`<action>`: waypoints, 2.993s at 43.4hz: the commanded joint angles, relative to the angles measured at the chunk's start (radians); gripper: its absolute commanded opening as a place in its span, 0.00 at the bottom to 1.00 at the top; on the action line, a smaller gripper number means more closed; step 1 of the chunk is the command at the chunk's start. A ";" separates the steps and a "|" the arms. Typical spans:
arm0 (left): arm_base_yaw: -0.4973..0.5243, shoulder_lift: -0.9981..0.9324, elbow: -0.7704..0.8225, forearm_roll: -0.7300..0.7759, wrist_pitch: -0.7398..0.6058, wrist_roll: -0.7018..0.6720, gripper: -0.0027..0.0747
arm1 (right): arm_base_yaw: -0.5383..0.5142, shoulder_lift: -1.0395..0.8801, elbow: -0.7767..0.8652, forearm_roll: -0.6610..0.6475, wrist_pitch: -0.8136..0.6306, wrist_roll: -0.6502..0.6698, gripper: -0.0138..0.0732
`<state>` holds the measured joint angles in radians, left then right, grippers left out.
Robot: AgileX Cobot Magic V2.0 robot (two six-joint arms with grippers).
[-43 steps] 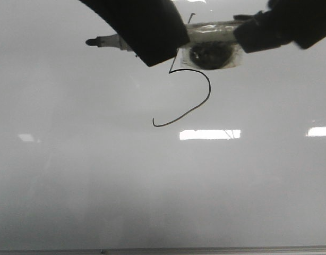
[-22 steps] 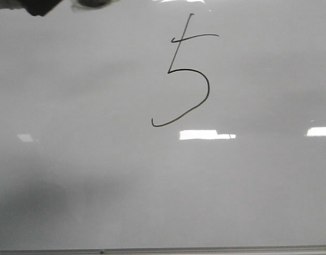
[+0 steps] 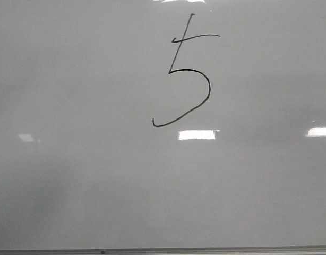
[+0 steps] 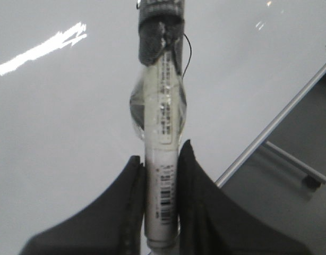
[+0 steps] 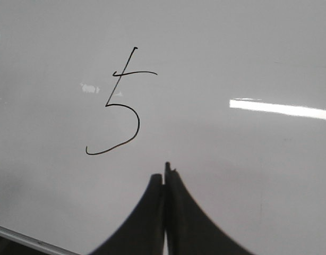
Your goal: Write number 5 on whiteboard
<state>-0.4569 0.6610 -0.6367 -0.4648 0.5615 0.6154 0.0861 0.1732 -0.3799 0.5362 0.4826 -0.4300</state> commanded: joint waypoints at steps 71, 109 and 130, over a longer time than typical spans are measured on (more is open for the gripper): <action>0.498 0.371 0.065 0.694 -0.745 -0.967 0.07 | -0.007 0.009 -0.023 0.022 -0.080 0.004 0.09; 0.610 0.768 0.061 0.838 -1.003 -0.972 0.08 | -0.007 0.009 -0.023 0.022 -0.080 0.004 0.09; 0.611 0.768 0.061 0.838 -1.006 -0.970 0.56 | -0.007 0.009 -0.023 0.022 -0.080 0.004 0.09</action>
<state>0.1518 1.4546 -0.5468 0.3821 -0.3696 -0.3523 0.0861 0.1732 -0.3799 0.5384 0.4799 -0.4266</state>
